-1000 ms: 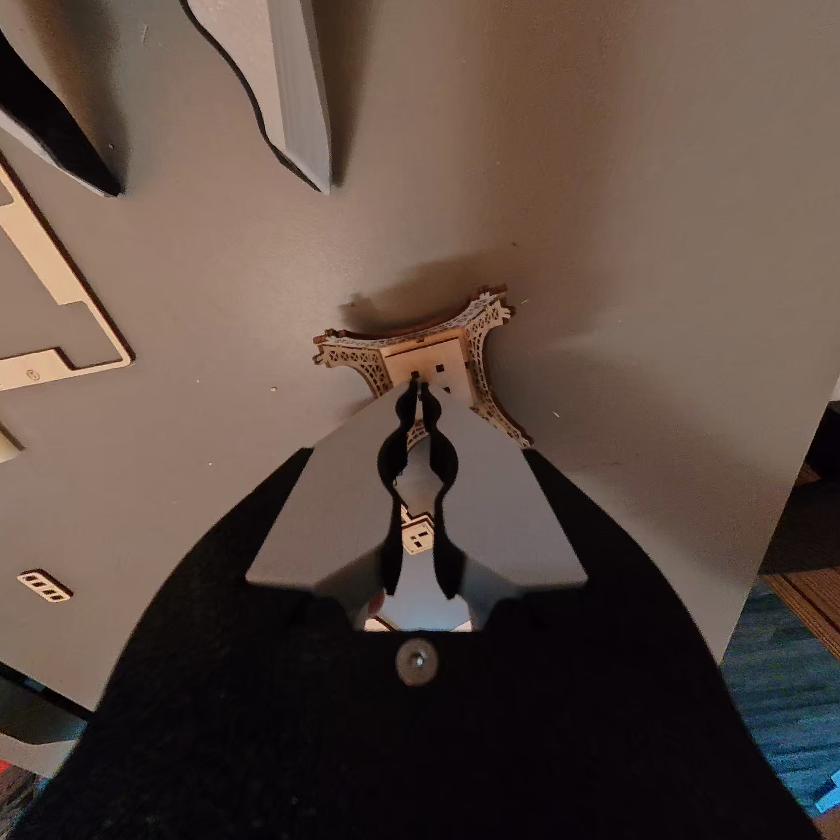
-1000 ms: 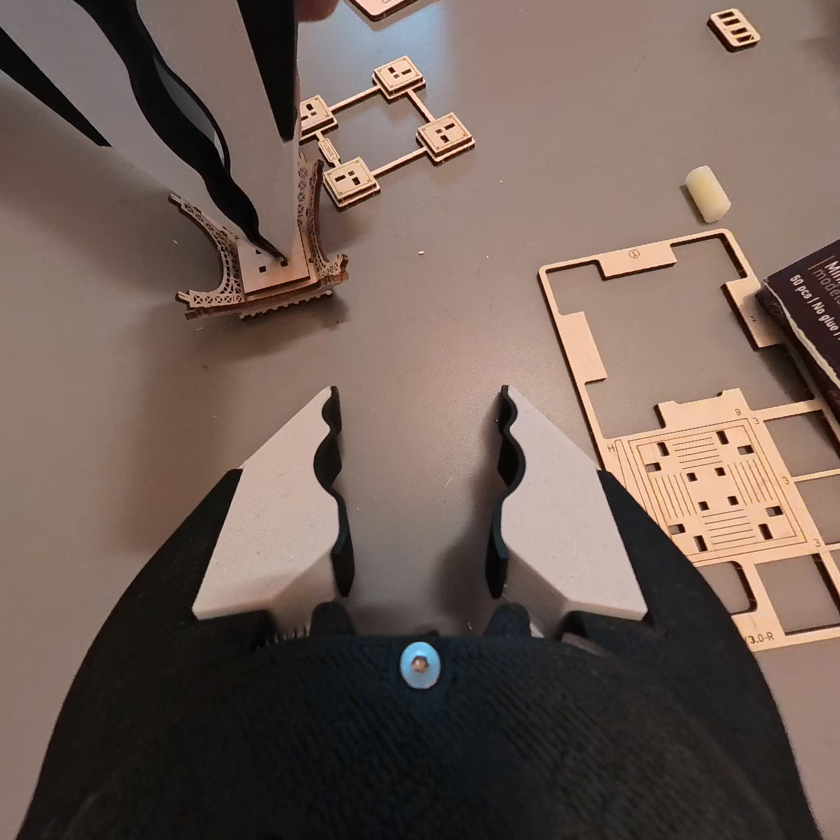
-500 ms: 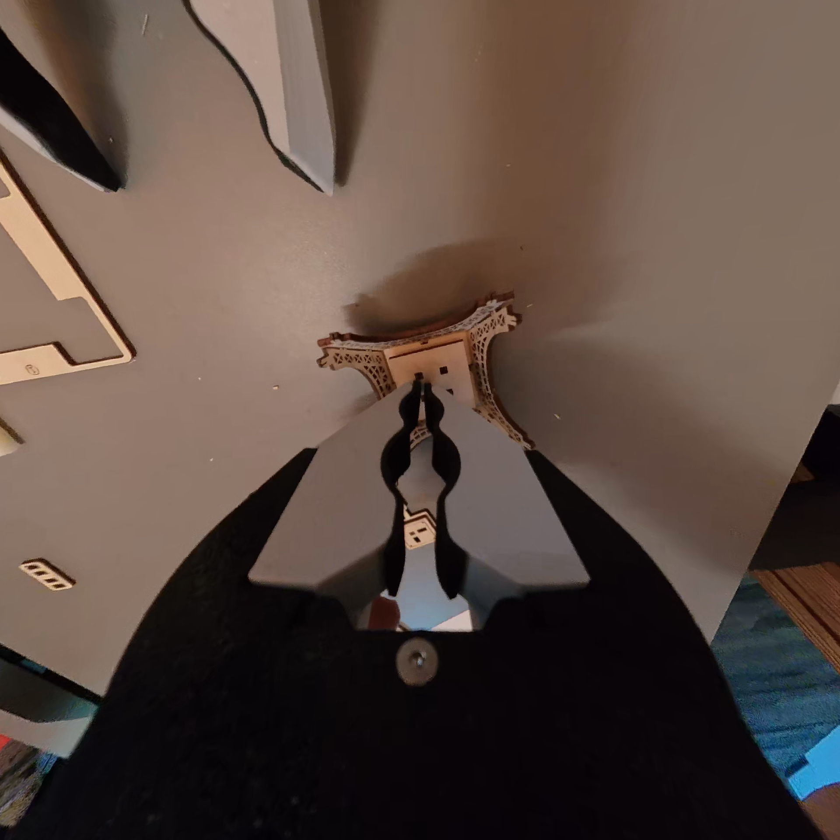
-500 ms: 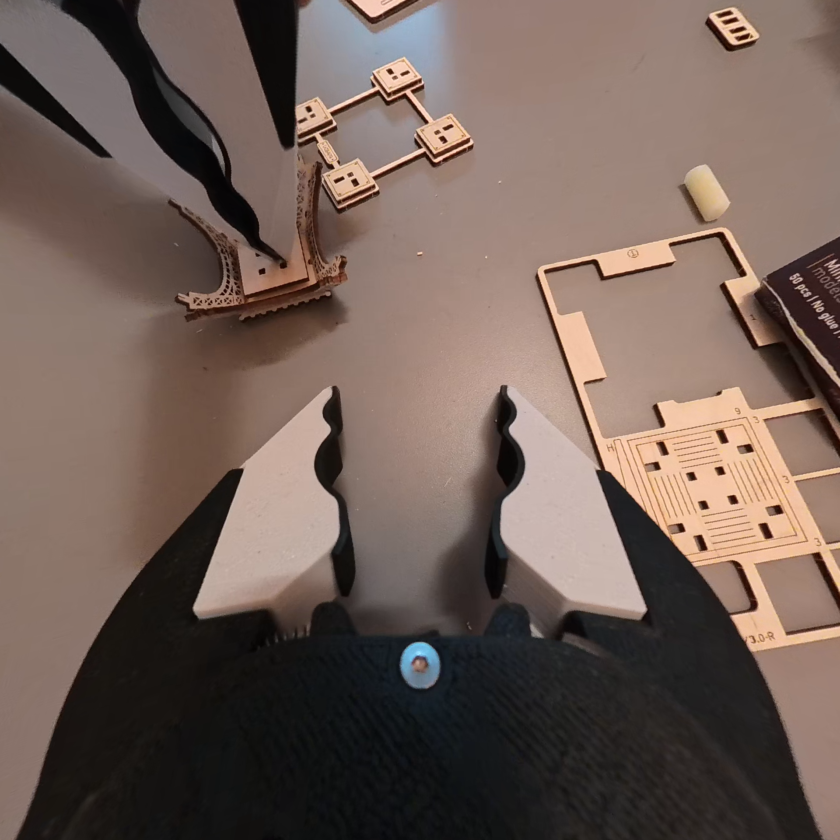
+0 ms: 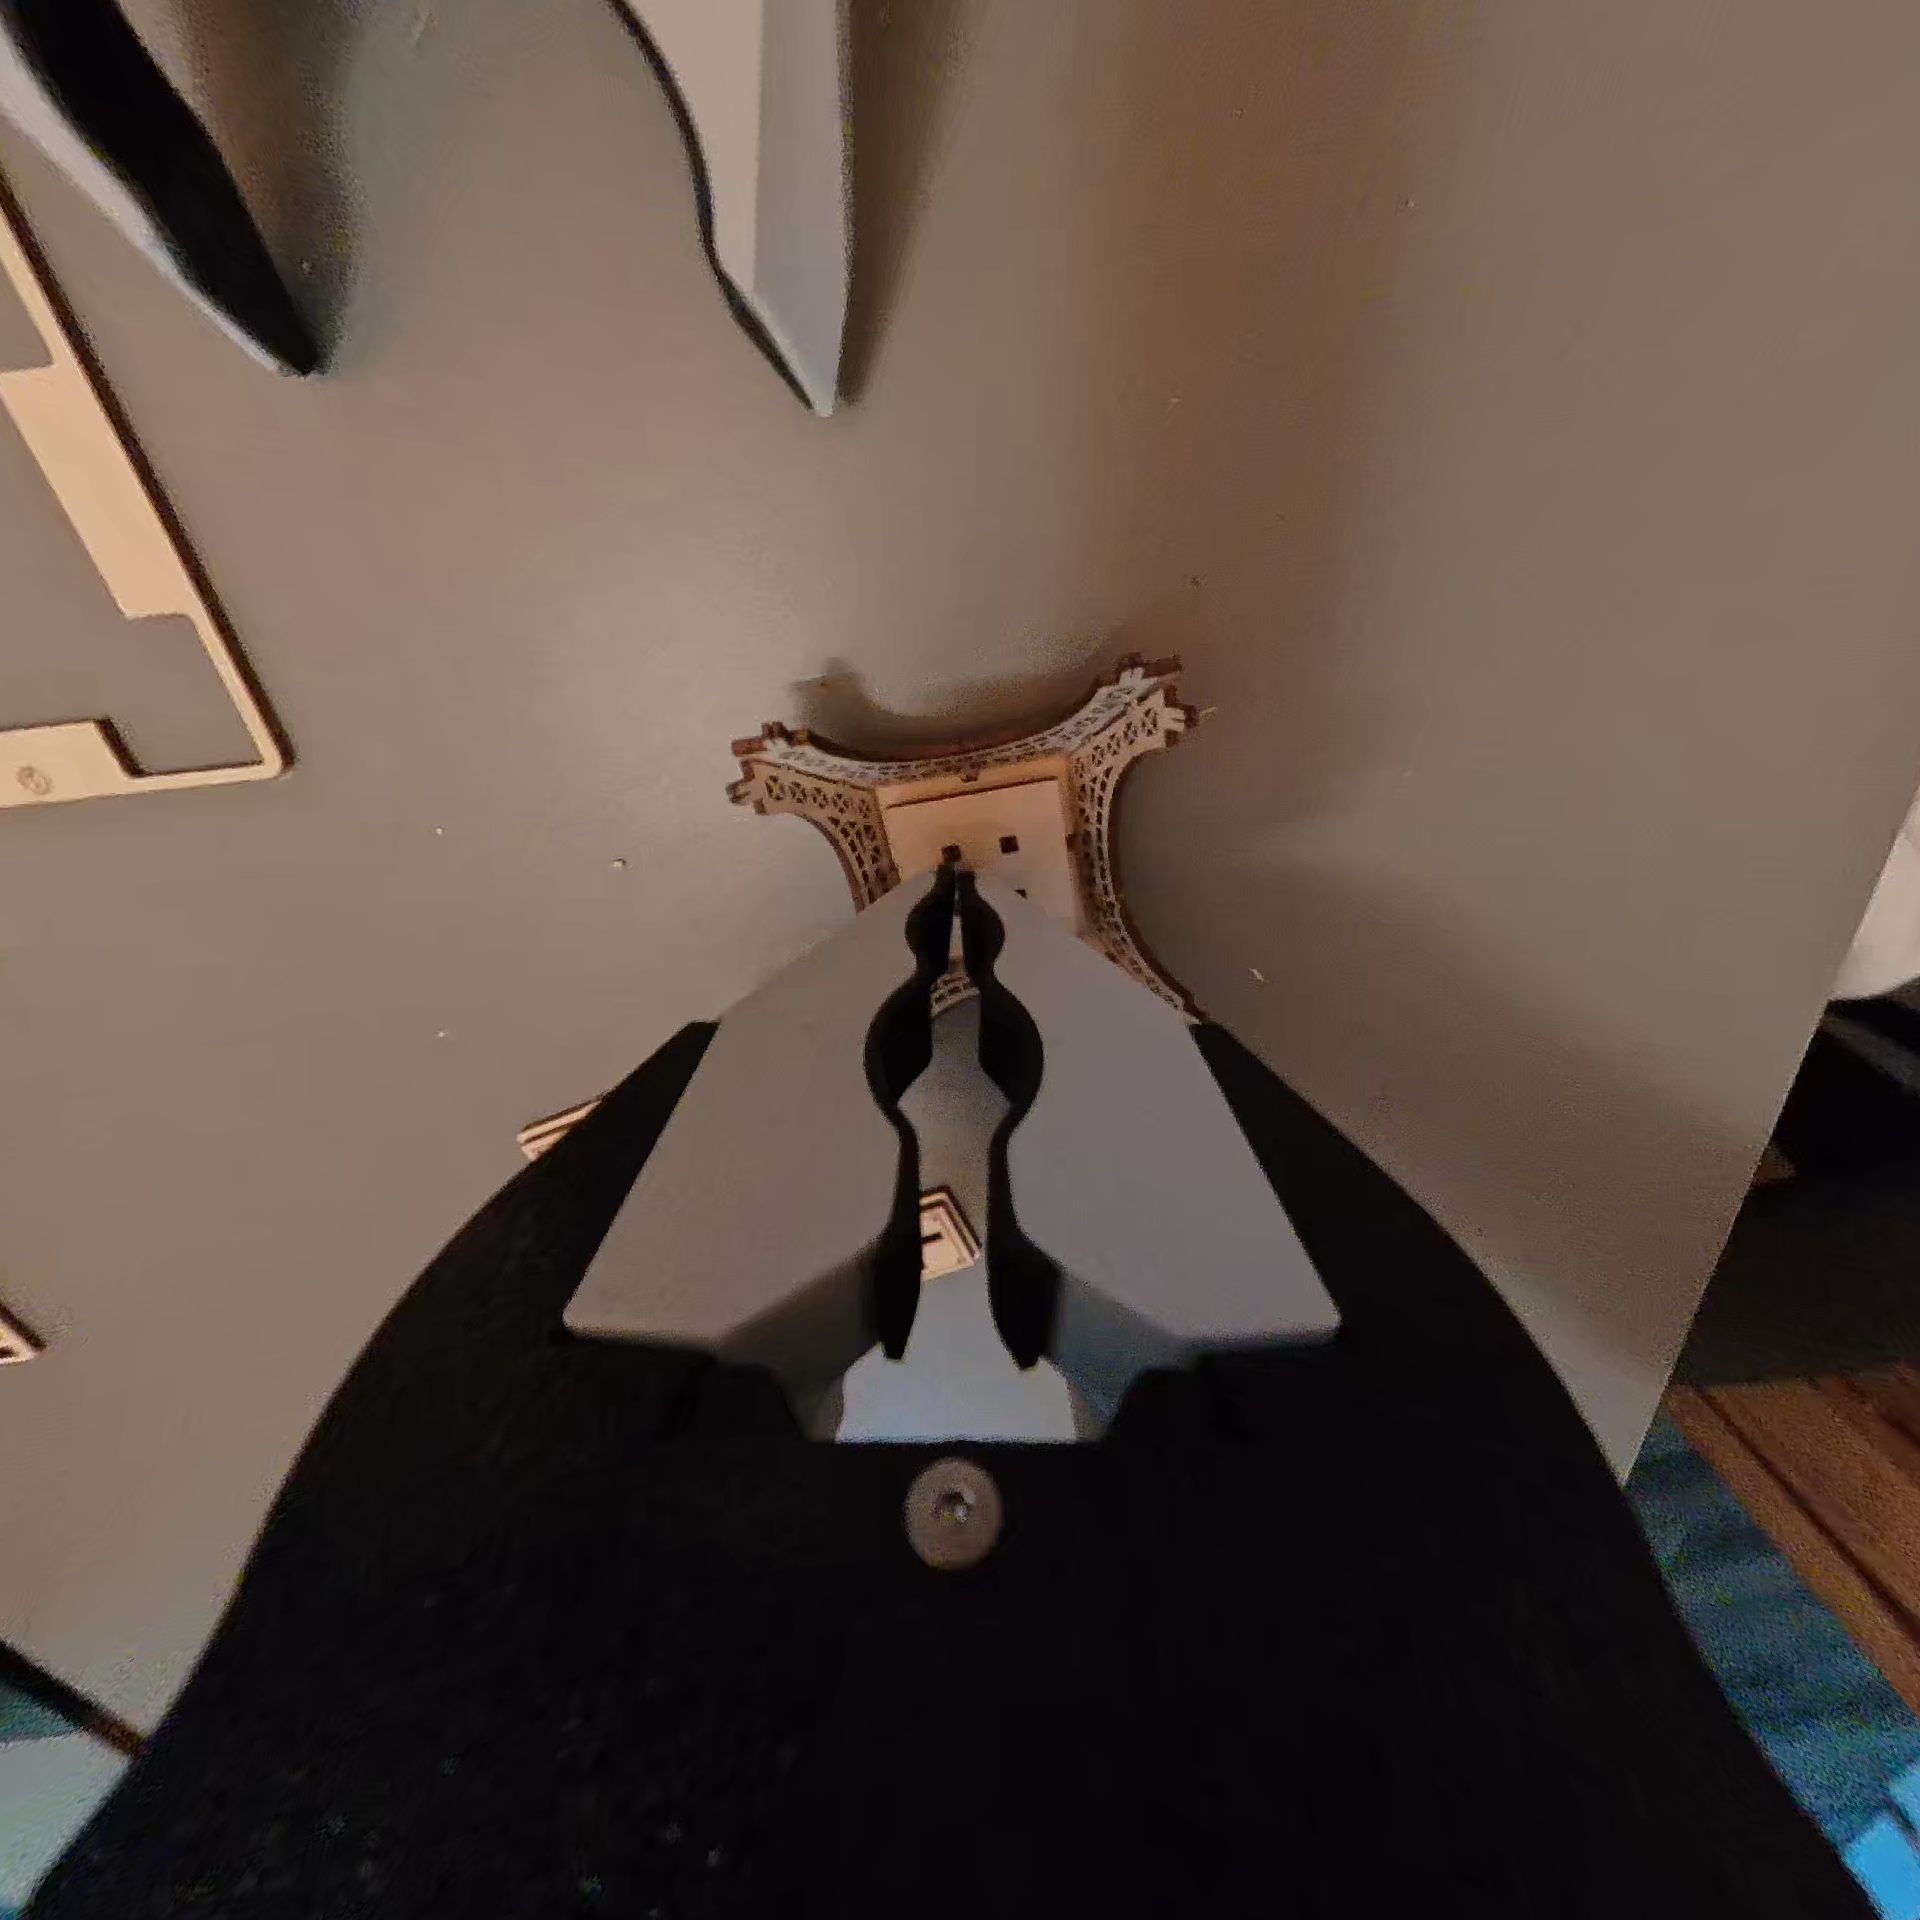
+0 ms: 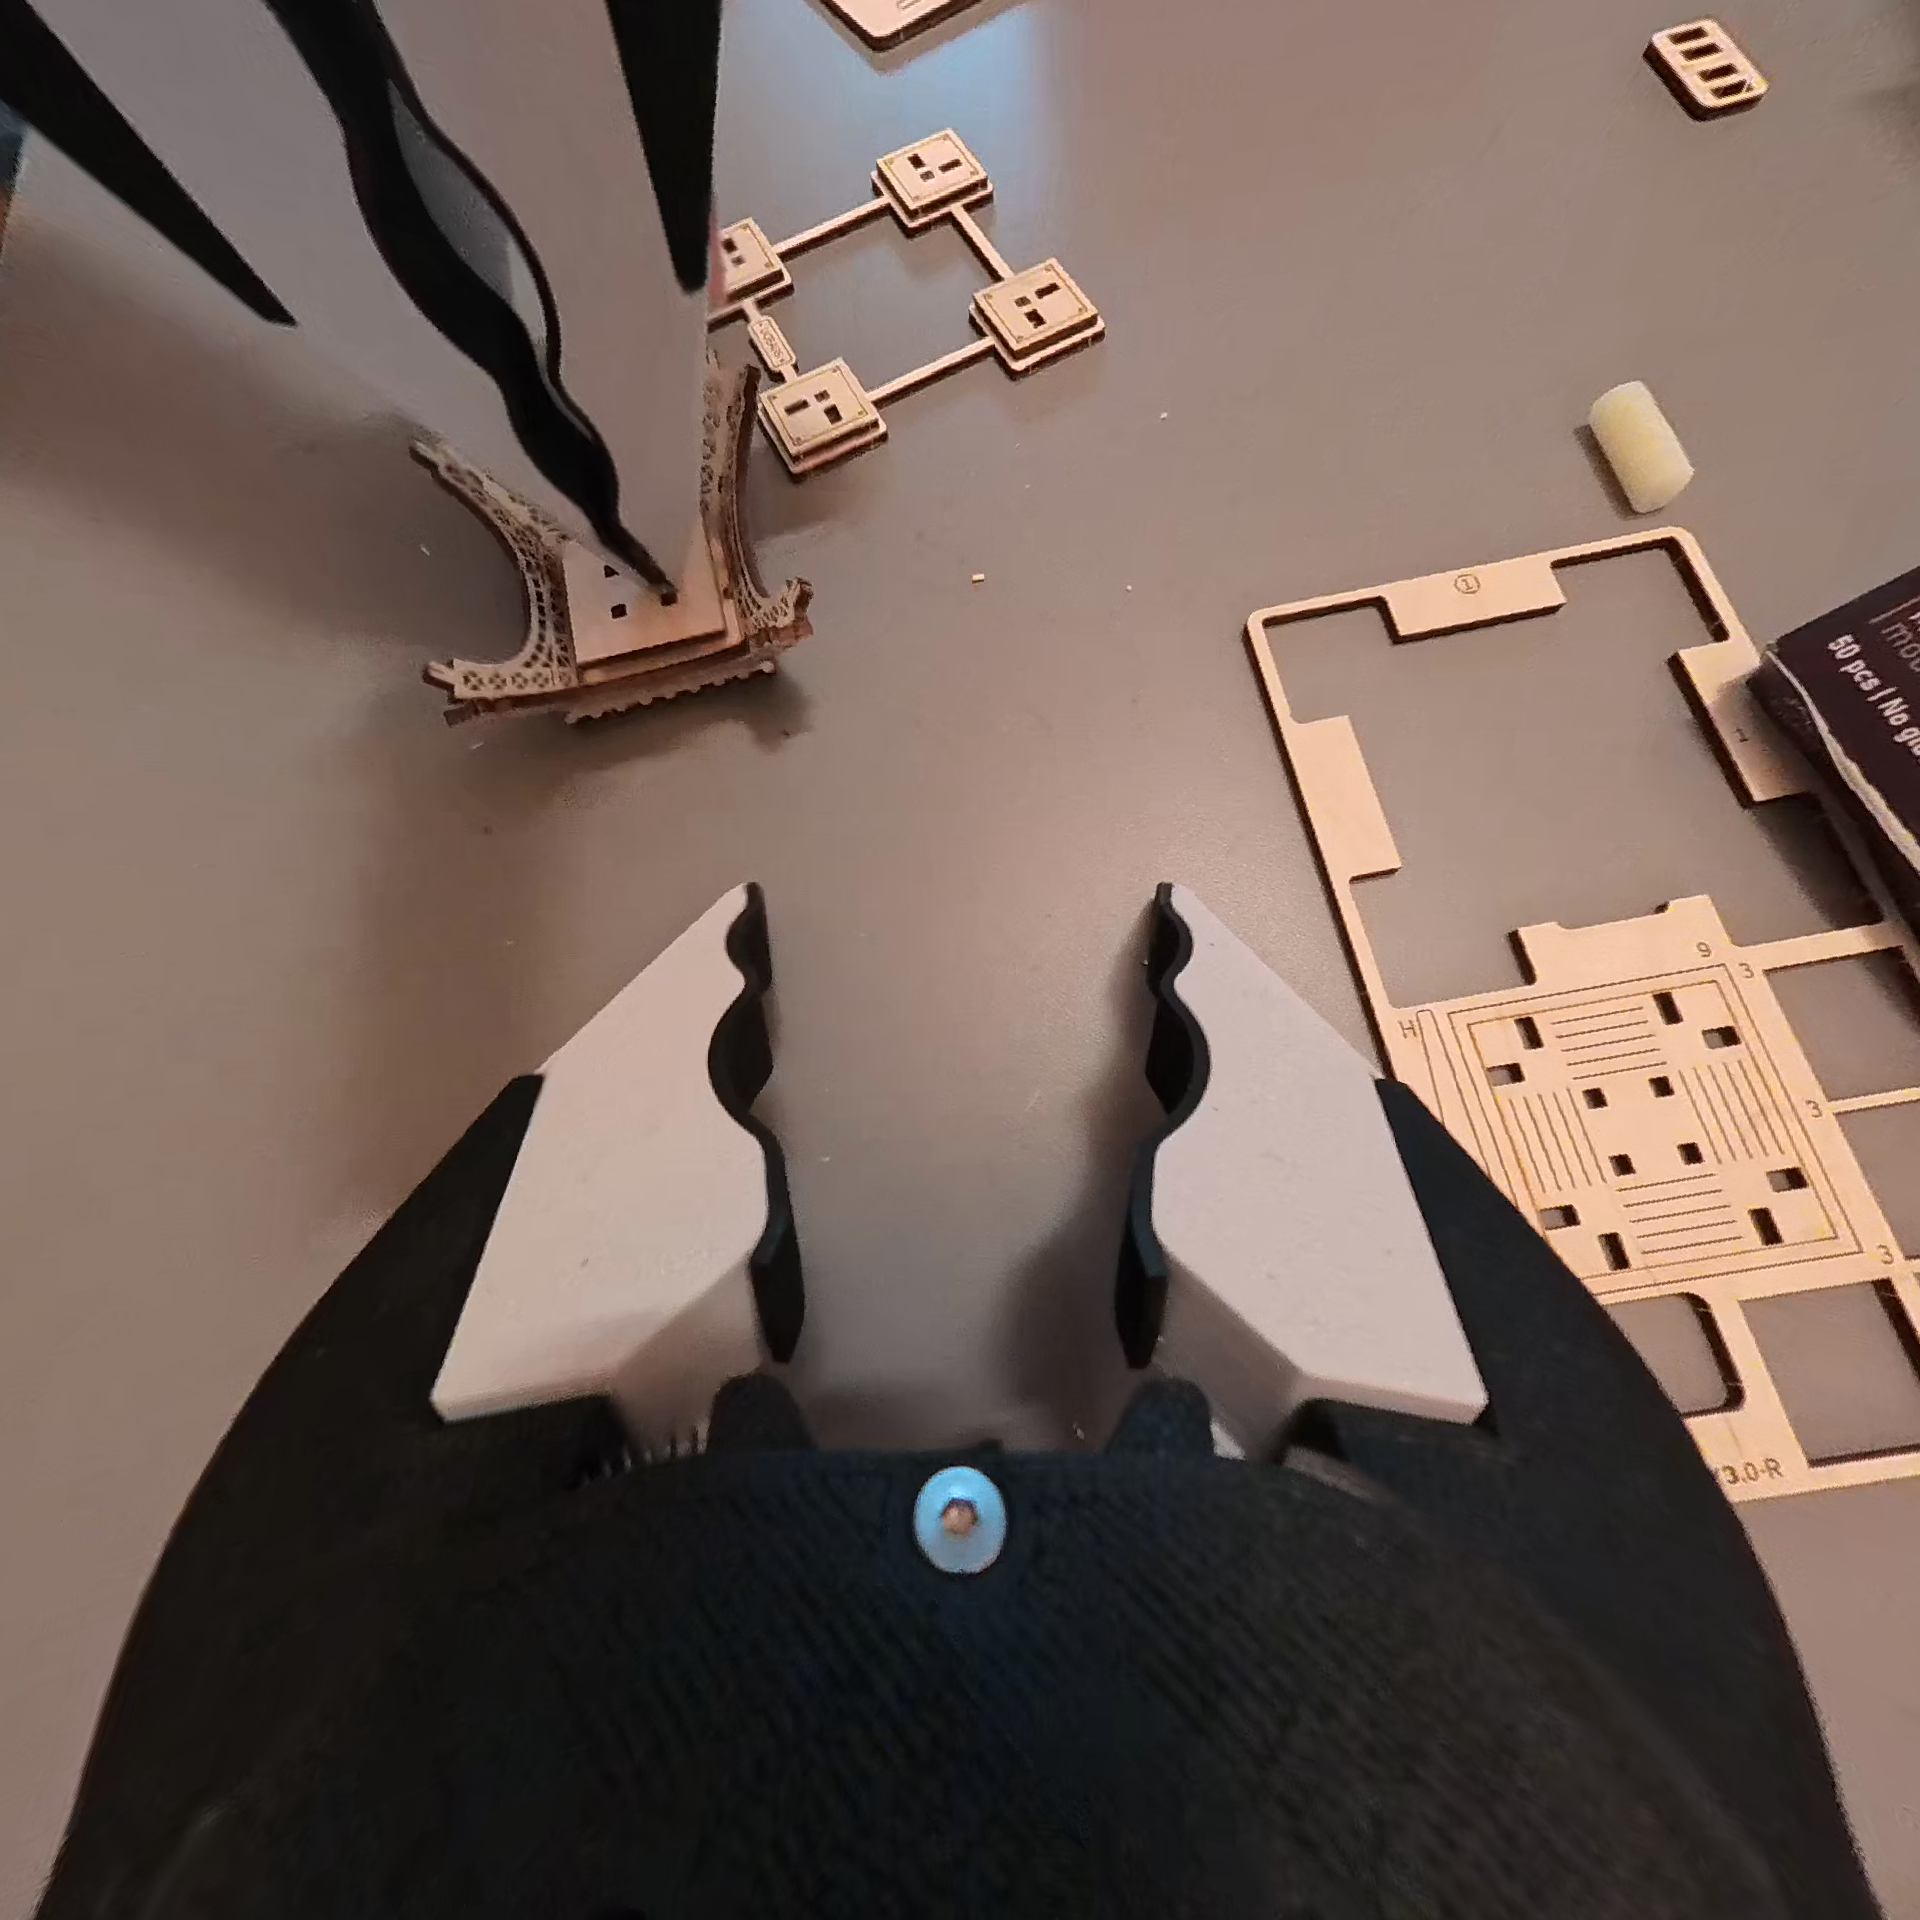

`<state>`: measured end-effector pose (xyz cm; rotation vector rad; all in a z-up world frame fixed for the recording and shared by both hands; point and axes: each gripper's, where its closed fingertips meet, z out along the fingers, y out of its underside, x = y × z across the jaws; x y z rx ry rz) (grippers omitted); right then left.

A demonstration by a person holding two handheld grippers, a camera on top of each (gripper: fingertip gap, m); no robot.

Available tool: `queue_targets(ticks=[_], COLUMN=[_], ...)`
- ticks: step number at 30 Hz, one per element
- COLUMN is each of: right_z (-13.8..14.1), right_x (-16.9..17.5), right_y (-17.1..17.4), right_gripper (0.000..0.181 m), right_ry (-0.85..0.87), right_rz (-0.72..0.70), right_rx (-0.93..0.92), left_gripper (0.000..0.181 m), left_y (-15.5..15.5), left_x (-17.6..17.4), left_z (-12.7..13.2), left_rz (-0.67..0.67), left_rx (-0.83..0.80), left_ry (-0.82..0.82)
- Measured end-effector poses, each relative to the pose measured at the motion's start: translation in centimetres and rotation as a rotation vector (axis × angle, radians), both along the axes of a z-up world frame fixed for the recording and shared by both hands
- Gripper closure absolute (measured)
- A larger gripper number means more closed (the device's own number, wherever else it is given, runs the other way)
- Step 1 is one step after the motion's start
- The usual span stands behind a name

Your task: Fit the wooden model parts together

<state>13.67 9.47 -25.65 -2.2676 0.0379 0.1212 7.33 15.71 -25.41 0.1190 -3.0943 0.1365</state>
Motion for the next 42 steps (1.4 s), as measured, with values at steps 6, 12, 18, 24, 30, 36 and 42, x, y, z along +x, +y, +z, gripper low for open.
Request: queue_targets(ticks=[6,12,18,24,30,36,42], right_z=[0.5,1.7,1.8,0.5,-0.3,1.5,5.8], right_x=[-0.5,-3.5,-5.3,-6.6,-6.7,-7.4,-7.8], right_y=[-0.1,2.0,4.1,5.5,5.9,5.8,5.6], right_gripper=[0.107,0.096,0.078,0.079,0.098,0.099,0.1], right_ry=[0.03,0.032,-0.048,-0.086,-0.128,-0.04,0.246], right_rz=[0.026,0.138,0.167,0.212,0.24,0.268,0.26], right_rx=[0.028,0.099,0.085,0.036,-0.003,0.099,0.34], left_gripper=[0.157,0.156,0.139,0.135,0.128,0.117,0.113], left_y=[-1.0,1.8,3.9,4.1,4.0,4.8,3.9], left_x=[0.8,1.7,1.3,-0.8,-1.4,-1.5,-3.2], left_z=[6.4,6.4,4.1,3.1,3.0,5.1,7.9], left_rz=[0.199,0.381,0.593,0.692,0.758,0.699,0.445], left_rx=[-0.395,-0.506,-0.582,-0.707,-0.815,-0.938,-0.98], left_ry=[-0.137,-0.331,-0.394,-0.307,-0.251,-0.401,-0.64])
